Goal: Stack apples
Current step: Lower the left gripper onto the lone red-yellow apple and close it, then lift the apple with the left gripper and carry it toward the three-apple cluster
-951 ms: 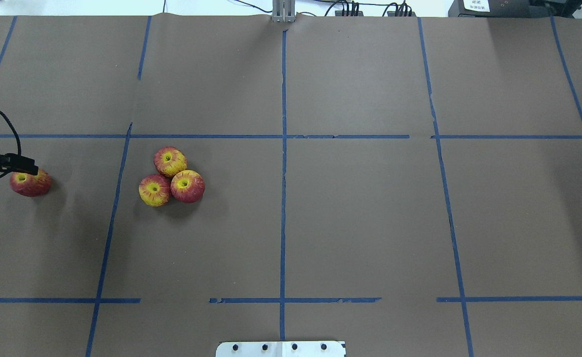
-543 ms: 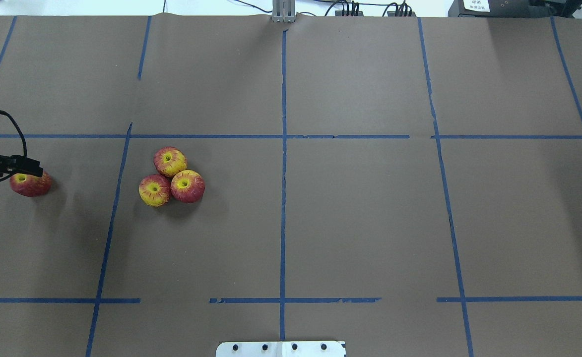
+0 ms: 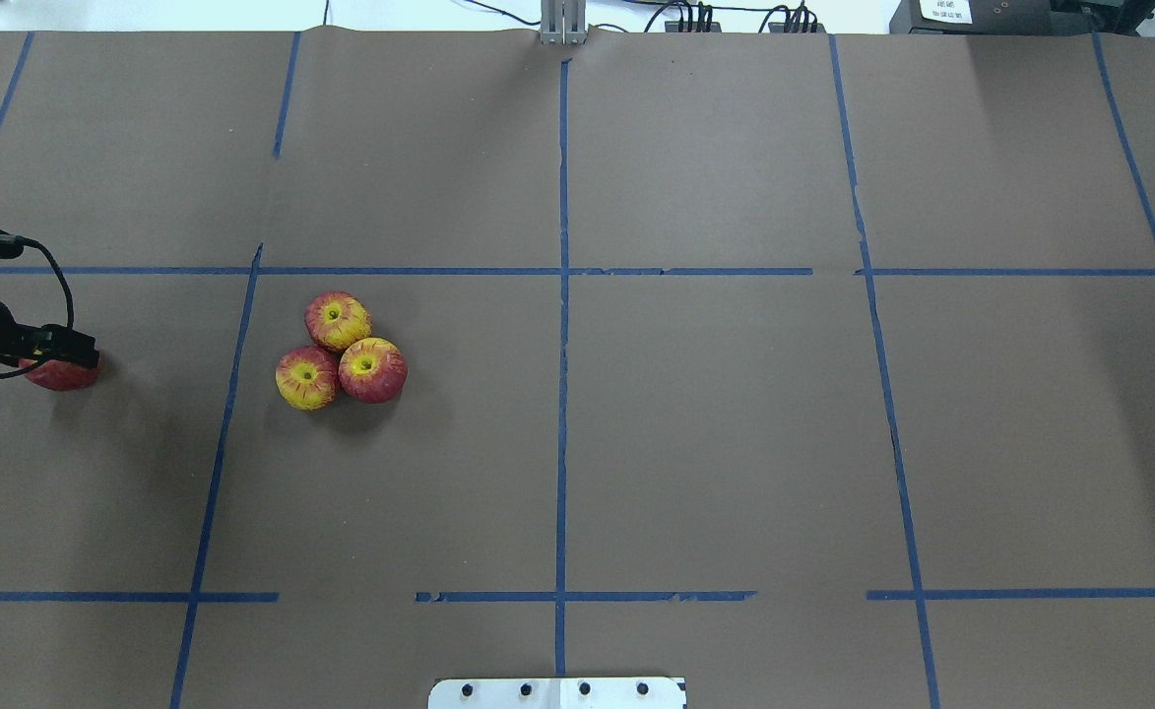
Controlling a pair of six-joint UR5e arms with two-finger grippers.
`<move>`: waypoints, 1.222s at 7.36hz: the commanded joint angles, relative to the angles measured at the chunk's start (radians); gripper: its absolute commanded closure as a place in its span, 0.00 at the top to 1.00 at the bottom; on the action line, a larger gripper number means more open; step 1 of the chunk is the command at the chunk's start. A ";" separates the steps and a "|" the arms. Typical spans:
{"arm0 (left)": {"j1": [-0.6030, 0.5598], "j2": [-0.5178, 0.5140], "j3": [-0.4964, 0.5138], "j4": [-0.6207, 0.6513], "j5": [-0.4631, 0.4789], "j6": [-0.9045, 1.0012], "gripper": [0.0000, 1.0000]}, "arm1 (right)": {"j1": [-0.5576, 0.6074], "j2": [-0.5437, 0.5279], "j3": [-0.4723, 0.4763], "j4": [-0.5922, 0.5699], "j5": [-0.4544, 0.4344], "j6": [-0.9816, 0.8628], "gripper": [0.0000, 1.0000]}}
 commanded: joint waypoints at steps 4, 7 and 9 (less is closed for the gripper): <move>0.001 0.003 -0.069 0.044 -0.046 0.006 0.11 | 0.000 0.000 0.000 0.000 0.000 0.000 1.00; -0.007 -0.149 -0.286 0.453 -0.084 -0.098 0.12 | 0.000 0.000 0.000 0.000 0.002 0.000 1.00; 0.031 -0.305 -0.277 0.500 -0.084 -0.317 0.12 | 0.000 0.000 0.000 0.000 0.000 0.000 1.00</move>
